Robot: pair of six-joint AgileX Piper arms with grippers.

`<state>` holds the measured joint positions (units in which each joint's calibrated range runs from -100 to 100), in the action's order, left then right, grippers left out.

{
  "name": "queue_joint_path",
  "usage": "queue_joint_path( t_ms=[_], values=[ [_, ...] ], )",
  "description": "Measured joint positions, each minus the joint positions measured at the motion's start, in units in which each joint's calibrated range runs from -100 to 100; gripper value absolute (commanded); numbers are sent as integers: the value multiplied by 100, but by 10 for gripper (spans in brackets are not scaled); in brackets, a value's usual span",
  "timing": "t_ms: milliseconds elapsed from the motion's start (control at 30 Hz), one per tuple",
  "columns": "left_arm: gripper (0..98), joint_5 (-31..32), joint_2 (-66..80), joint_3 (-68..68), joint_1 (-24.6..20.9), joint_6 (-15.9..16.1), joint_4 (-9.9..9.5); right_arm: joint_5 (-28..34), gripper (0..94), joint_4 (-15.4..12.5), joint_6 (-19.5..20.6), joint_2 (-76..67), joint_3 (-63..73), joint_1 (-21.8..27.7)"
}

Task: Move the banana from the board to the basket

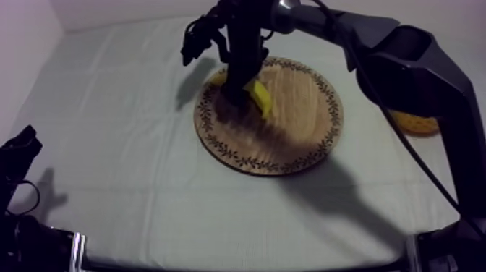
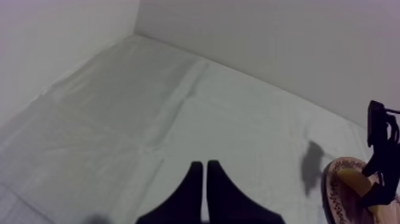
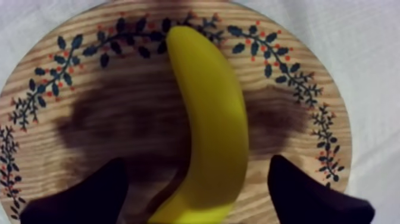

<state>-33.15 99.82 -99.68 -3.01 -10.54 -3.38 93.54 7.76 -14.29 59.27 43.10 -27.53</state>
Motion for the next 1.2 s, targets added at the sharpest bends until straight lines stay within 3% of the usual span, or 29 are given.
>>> queue_joint_path(
  t_ms=[200, 400, 767, 1200],
  values=[
    [1, 0, 0, 0, 0, 0, 0, 50, 336, 0, 27, 132, 180, 0],
    [1, 0, 0, 0, 0, 0, 0, 45, 201, 5, 81, 191, 268, 28],
    [1, 0, 0, 0, 0, 0, 0, -19, 160, 85, 147, -25, 0, 28],
    [1, 0, 0, 0, 0, 0, 0, 106, 160, -12, 179, -1616, -782, 38]
  ],
)
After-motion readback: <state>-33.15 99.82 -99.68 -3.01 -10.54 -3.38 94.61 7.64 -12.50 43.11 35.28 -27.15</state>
